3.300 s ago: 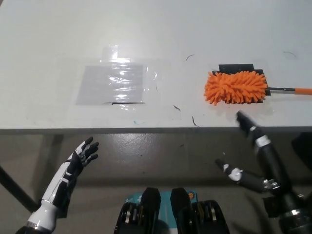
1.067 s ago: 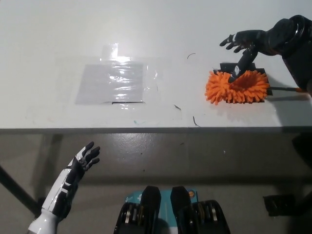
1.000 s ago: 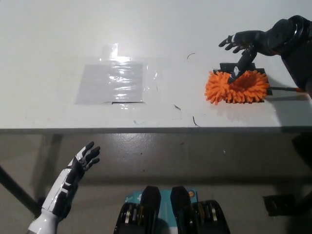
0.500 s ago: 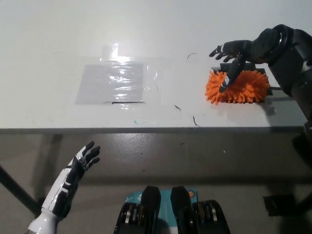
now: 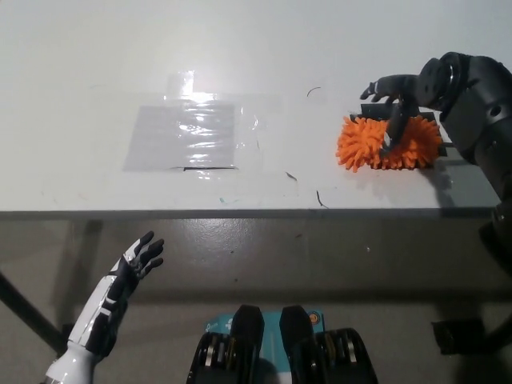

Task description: The robot uses it right hand to pick up an extended orange duster kept in the middle of the desk and presses its handle against the desk to collapse it

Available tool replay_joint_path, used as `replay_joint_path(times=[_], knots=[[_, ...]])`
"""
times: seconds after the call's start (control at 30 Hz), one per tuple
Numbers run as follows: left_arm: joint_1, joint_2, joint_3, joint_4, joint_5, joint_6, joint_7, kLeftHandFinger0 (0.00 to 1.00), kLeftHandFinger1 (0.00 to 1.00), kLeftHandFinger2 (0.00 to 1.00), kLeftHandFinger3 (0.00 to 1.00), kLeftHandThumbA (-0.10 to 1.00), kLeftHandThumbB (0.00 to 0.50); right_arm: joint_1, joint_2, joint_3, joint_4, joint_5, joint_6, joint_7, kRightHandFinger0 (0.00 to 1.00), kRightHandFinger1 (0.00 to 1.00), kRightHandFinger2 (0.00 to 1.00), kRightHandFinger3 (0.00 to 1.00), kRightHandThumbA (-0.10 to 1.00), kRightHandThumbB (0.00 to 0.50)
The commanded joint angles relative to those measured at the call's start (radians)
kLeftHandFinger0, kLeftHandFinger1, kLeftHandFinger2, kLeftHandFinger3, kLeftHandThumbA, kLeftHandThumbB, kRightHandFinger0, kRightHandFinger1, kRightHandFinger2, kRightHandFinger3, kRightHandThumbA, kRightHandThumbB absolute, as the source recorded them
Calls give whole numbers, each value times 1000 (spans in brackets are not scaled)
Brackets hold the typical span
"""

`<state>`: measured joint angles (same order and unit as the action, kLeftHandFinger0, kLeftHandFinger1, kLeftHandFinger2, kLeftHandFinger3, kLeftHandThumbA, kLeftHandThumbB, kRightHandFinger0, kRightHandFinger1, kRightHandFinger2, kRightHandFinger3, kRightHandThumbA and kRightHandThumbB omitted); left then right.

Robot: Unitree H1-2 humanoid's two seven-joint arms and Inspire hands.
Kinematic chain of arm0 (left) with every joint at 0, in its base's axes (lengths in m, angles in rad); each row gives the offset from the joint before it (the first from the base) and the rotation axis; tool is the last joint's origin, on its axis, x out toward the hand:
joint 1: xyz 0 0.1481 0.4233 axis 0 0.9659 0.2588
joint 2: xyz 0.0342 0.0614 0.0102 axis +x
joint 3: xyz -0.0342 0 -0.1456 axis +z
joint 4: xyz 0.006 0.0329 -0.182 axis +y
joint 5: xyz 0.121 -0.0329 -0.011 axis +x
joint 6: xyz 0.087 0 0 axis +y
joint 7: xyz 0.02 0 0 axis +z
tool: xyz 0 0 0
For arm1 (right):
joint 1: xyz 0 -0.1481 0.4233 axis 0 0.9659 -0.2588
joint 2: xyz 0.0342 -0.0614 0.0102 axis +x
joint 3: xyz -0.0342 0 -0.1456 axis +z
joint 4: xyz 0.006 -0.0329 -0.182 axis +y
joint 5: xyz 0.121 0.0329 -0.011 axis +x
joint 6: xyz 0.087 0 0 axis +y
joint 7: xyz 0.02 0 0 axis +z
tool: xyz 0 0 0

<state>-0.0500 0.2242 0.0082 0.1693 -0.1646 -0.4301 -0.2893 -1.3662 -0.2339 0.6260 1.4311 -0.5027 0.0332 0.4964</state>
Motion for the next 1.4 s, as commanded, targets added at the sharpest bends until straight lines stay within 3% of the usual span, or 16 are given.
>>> replay_joint_path(times=[0.0,0.2,0.3,0.8,0.87,0.97,1.0,1.03,1.07,1.1,1.13,1.17,1.23,1.27,1.33,1.37], knots=[[-18,13,7,-38,-16,-15,-5,1000,1000,1000,1000,1000,309,-51,-16,16,7,-42,10,-57,1000,1000,1000,1000,1000,370],[-17,12,7,-35,-24,-21,-7,1000,1000,1000,1000,1000,291,-28,1,-33,11,3,-11,-55,1000,1000,1000,1000,1000,307],[-17,13,7,-32,-19,-25,-6,1000,1000,1000,1000,1000,287,-12,11,-73,15,23,7,-93,1000,1000,1000,1000,1000,362],[-18,11,7,-43,-13,-20,-1,1000,1000,1000,1000,1000,297,42,31,-112,25,4,36,-153,1000,1000,1000,1000,1000,353],[-15,10,8,-44,-16,-19,-2,1000,1000,1000,1000,1000,299,52,33,-69,24,-39,34,-211,1000,1000,1000,1000,931,339],[-10,10,7,-43,-9,-25,0,1000,1000,1000,1000,1000,302,83,28,-64,22,-41,26,-358,1000,1000,1000,1000,454,263],[-11,10,6,-37,-11,-33,-3,1000,1000,1000,1000,1000,294,90,23,-25,21,-81,12,-401,824,954,1000,992,279,197],[-12,10,6,-36,-10,-35,-4,1000,1000,1000,1000,1000,293,96,19,-11,19,-96,1,-452,622,698,731,879,181,168],[-12,11,6,-37,-15,-33,-5,1000,1000,1000,1000,1000,292,105,12,-4,15,-103,-18,-521,380,467,533,720,58,219],[-13,12,6,-37,-18,-32,-7,1000,1000,1000,1000,1000,292,109,8,1,14,-107,-23,-570,242,359,464,635,-80,250],[-12,13,6,-45,-21,-19,-7,1000,1000,1000,1000,1000,293,111,-1,-12,11,-95,-36,-616,245,366,486,636,-99,243],[-10,13,6,-53,-17,-7,-3,1000,1000,1000,1000,1000,305,112,-8,-23,10,-82,-56,-631,228,317,403,606,-100,246],[-9,12,7,-54,-19,-9,-3,1000,1000,1000,1000,1000,304,111,-15,-24,10,-80,-67,-653,242,339,448,591,-100,245],[-10,11,7,-54,-17,-11,-2,1000,1000,1000,1000,1000,300,107,-20,-30,10,-74,-74,-659,15,94,235,359,-100,235],[-12,12,7,-49,-16,-15,-3,1000,1000,1000,1000,1000,303,97,-24,-34,8,-70,-79,-666,34,135,283,448,-100,218],[-14,11,7,-49,-16,-8,-1,1000,1000,1000,1000,1000,310,93,-26,-44,8,-60,-88,-669,1,85,239,413,-100,212]])
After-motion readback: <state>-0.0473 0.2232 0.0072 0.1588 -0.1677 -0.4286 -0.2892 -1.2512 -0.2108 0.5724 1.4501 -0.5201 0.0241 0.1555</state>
